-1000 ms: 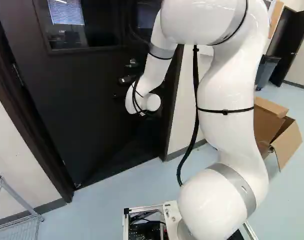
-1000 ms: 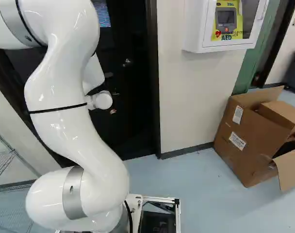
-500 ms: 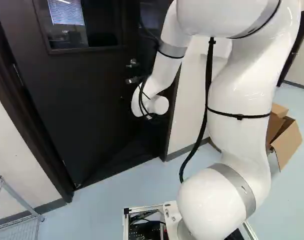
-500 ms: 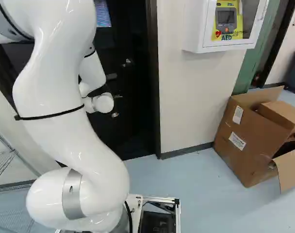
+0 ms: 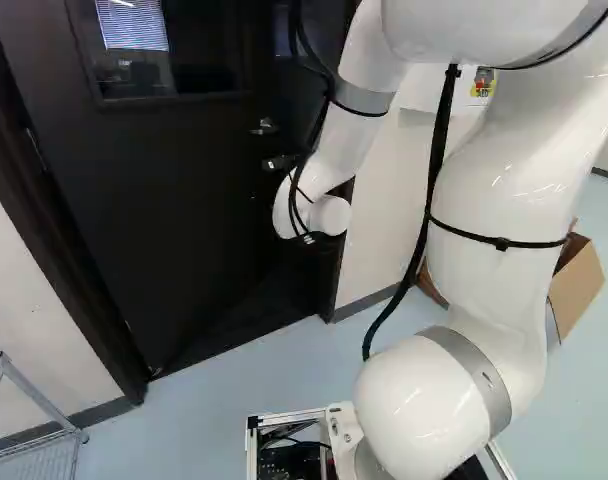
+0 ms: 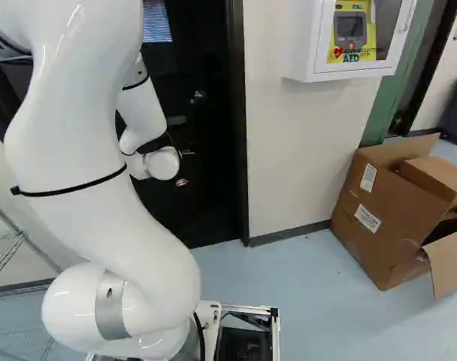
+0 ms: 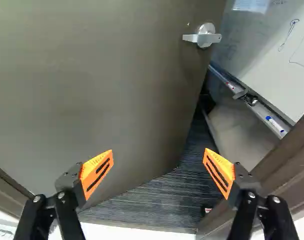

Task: Open the door and move inside

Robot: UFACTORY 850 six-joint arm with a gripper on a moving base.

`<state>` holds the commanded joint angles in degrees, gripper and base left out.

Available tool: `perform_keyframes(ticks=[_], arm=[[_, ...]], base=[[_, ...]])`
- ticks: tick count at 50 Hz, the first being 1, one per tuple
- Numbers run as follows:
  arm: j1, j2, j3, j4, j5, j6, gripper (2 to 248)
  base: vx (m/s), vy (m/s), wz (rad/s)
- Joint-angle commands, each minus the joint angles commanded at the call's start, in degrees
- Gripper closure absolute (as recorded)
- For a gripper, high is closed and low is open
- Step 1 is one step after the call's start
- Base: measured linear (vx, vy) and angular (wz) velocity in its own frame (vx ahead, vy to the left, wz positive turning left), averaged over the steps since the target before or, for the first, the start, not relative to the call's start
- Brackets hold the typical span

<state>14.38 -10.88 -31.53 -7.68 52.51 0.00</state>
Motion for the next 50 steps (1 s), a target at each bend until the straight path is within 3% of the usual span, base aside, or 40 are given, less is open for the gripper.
perform_keyframes(ticks=[50], arm=[[0.0,0.0,0.0,0.0,0.0,0.0,3]], base=[[0.056,0.031,-0.004]])
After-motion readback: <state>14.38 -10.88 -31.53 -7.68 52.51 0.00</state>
